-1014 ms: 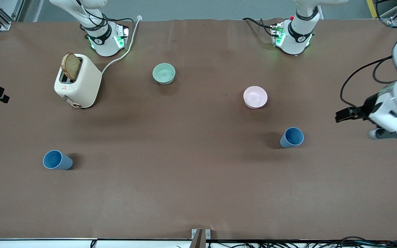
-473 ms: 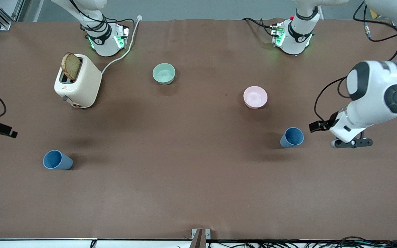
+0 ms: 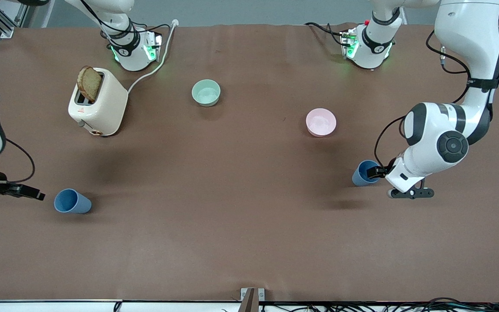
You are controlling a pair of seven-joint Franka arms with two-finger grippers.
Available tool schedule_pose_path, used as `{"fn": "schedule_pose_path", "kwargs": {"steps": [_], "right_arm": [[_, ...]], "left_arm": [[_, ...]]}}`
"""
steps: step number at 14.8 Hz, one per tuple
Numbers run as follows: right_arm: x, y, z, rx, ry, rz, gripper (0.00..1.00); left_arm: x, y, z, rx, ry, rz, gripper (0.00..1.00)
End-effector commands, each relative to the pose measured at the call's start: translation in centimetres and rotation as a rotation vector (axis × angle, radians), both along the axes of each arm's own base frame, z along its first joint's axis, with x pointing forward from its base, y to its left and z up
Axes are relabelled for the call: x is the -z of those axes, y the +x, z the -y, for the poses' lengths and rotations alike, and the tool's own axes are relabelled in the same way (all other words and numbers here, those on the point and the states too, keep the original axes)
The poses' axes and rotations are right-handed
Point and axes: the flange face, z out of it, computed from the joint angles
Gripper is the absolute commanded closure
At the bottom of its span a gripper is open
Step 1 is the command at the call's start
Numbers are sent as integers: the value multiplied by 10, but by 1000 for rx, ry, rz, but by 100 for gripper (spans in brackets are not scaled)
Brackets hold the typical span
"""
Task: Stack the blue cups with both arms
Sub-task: 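Grasp the blue cup with the left gripper while the right gripper grasps the other cup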
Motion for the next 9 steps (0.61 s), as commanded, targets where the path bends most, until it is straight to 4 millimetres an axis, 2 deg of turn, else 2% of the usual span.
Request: {"fn": "schedule_pose_path", "kwargs": {"steps": [1,2,4,5,7,9], "right_arm": [[23,8,-5,1,37,19,6],[28,6,-6,2,41,9,8],[52,0,-7,6,46,-19,12],[59,-2,-10,8,42,-17,14],[64,0,-10,8,32,-4,18],[76,1,-15,4,29,-7,25]], "left_arm": [[14,1,1,3,17,-19,0],[16,0,1,3,17,-24,0],[20,-1,1,3,19,-36,0],[20,0,-1,1,19,-36,4],[22,0,-2,1,19,-39,21],[23,-1,-2,-3,18,-41,49]]}}
